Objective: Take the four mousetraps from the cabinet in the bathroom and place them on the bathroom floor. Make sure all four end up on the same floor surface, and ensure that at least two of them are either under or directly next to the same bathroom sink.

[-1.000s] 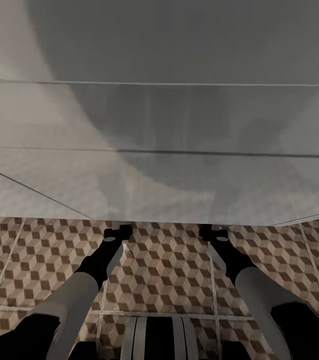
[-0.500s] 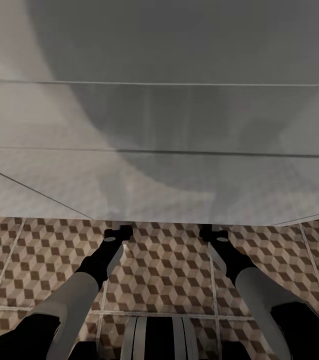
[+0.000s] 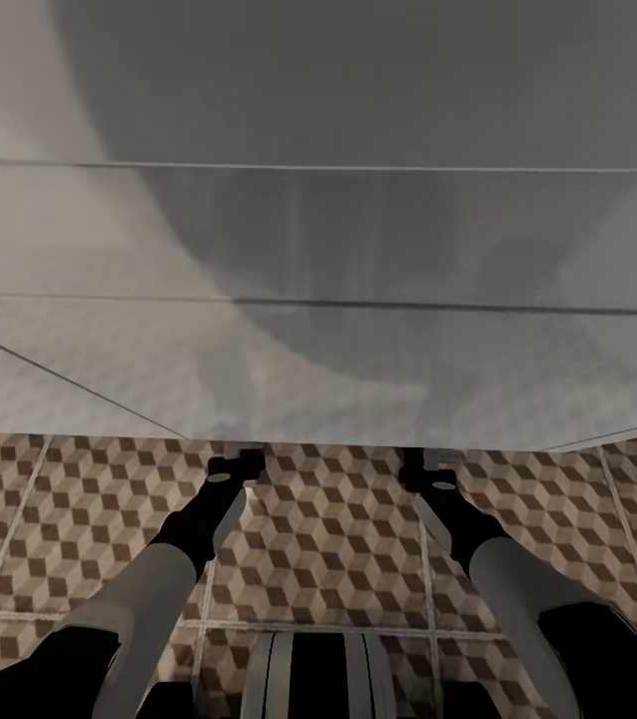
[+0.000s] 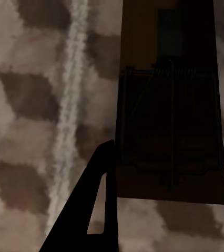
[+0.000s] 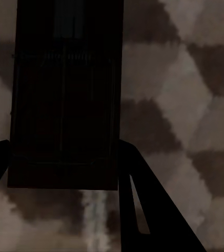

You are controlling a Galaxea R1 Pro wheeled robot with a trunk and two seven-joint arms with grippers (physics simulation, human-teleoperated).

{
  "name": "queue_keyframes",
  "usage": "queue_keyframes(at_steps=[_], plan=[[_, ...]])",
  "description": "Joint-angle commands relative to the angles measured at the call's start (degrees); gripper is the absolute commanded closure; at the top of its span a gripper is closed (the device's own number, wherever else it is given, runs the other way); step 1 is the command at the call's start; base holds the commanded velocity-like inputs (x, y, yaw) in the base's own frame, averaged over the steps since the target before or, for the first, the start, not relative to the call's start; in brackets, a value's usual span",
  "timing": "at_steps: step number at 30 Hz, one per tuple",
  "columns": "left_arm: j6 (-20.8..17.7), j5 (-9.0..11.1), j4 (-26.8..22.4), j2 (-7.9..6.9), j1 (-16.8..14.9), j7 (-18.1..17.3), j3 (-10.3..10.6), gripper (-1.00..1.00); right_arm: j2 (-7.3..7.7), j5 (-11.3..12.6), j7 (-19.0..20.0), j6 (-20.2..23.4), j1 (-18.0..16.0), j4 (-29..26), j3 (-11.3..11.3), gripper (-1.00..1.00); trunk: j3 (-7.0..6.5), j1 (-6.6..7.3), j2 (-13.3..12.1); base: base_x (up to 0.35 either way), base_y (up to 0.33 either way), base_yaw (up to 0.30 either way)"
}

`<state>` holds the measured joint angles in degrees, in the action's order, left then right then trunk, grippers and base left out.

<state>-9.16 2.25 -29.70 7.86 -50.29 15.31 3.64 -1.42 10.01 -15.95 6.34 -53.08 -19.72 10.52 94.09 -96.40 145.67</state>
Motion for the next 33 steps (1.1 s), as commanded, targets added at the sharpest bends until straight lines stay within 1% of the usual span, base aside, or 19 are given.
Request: queue_keyframes(at_steps=[1, 33], plan=[[-0.3, 0.2, -0.1, -0.05, 0.0, 0.5, 0.4, 1.00, 0.05, 0.7, -0.3, 0.3, 0.0, -0.1, 0.5, 1.00, 0.03, 0.01, 0.0, 0.000, 0.000, 0.000], [-0.7, 0.7, 0.0, 0.12, 0.0, 0.5, 0.3, 1.00, 0.02, 0.8, -0.3, 0.2, -0.3, 0.7, 0.5, 1.00, 0.03, 0.01, 0.0, 0.000, 0.000, 0.000]])
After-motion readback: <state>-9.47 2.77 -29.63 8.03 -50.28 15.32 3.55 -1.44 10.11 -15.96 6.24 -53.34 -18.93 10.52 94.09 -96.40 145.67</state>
